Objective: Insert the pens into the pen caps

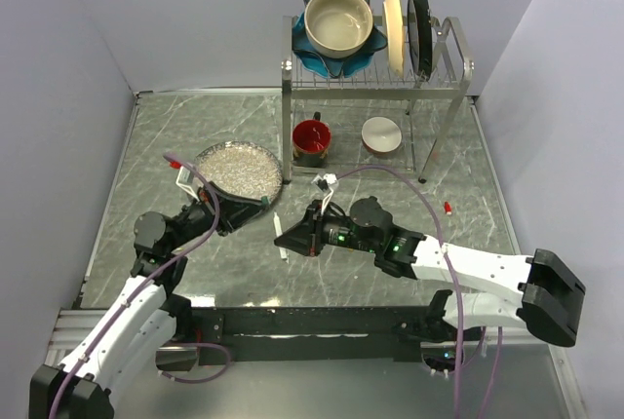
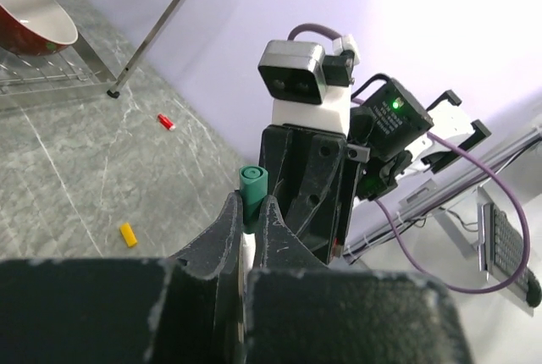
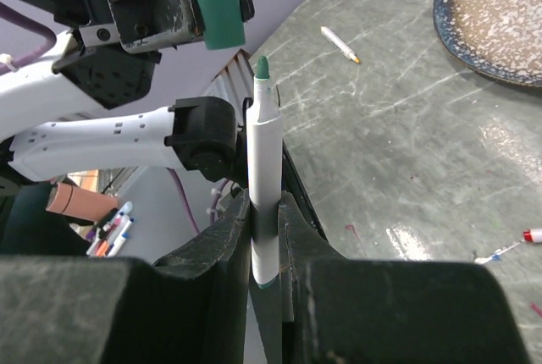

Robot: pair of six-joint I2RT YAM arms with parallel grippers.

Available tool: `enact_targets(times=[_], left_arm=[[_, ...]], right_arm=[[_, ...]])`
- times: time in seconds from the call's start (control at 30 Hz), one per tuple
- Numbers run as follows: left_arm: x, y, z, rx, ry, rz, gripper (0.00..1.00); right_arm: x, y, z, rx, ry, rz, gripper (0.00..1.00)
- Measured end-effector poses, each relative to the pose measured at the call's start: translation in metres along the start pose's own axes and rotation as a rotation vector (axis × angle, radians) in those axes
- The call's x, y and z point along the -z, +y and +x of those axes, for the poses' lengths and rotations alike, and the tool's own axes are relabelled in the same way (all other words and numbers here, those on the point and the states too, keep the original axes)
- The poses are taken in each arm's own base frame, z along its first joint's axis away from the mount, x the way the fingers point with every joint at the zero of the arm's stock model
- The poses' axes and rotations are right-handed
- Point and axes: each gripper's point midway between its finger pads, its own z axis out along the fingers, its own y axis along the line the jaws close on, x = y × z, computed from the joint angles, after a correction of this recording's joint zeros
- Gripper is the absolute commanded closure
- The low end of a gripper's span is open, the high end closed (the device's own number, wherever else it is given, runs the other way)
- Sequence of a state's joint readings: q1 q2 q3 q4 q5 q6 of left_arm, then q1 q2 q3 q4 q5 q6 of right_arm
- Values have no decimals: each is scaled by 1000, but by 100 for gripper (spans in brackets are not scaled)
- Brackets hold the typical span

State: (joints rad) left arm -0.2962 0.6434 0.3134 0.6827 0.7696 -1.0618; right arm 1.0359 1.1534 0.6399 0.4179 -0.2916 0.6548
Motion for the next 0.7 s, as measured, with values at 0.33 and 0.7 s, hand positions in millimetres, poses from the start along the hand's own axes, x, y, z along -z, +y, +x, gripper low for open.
enact_targets(times=[0.33,0.7], left_arm=[[2,-7,-6,-2,-42,10,99],[3,-4,-6,-9,-52,-12,99]], right_arm=[[-9,8,1,-10,1,-24,100],[-13,20,6,-9,12,-51,100]])
